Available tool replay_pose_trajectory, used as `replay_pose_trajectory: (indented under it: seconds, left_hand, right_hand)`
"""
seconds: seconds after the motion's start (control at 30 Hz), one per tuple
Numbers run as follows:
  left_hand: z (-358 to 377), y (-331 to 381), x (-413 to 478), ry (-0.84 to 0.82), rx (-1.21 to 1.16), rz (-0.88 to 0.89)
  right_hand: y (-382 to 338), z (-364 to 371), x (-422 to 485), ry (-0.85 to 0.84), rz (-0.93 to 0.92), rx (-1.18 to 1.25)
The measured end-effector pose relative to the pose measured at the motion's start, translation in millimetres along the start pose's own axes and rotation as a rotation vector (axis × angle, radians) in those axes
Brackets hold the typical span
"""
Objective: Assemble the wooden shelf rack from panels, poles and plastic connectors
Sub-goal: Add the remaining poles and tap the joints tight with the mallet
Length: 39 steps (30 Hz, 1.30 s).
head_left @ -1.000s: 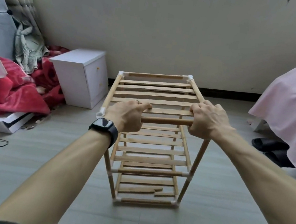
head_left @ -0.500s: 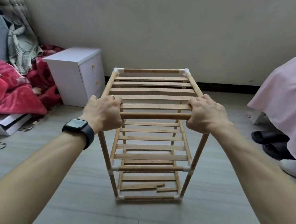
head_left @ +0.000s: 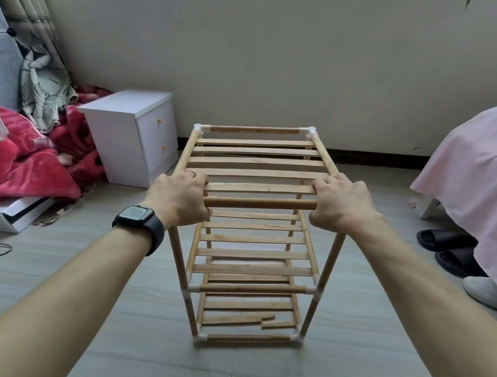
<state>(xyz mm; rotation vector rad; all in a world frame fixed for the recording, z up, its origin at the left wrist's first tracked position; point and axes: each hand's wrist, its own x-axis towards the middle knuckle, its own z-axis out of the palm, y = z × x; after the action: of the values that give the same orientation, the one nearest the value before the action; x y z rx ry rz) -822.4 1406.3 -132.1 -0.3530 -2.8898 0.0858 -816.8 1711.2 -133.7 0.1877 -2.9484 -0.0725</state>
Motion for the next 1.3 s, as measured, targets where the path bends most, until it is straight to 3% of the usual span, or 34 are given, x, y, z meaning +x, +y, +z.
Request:
replay_pose_trajectory:
  seconds: [0.13, 0.43, 0.9, 1.13, 1.3]
  left_hand:
    - [-0.4, 0.7, 1.4, -0.035, -0.033, -0.019]
    - [5.0, 1.1, 9.2, 0.093, 0.003, -0.006]
    - [8.7, 0.3, 5.7, 0.134, -0.028, 0.011]
    - [6.4, -1.7, 8.0, 0.055, -0.047, 0.017]
    - [6.4, 1.3, 11.6, 0.083, -0.038, 0.015]
  right_hand:
    - [-14.1, 1.7, 0.5, 0.014, -0.047, -0.022]
    - [-17.4, 9.1, 9.7, 0.138, 0.038, 0.005]
    - [-14.0, 13.0, 7.8, 0.164, 0.01, 0.019]
    - [21.0, -5.3, 7.8, -0.072, -0.09, 0.0]
    - [28.2, -2.4, 7.0, 0.008, -0.086, 0.013]
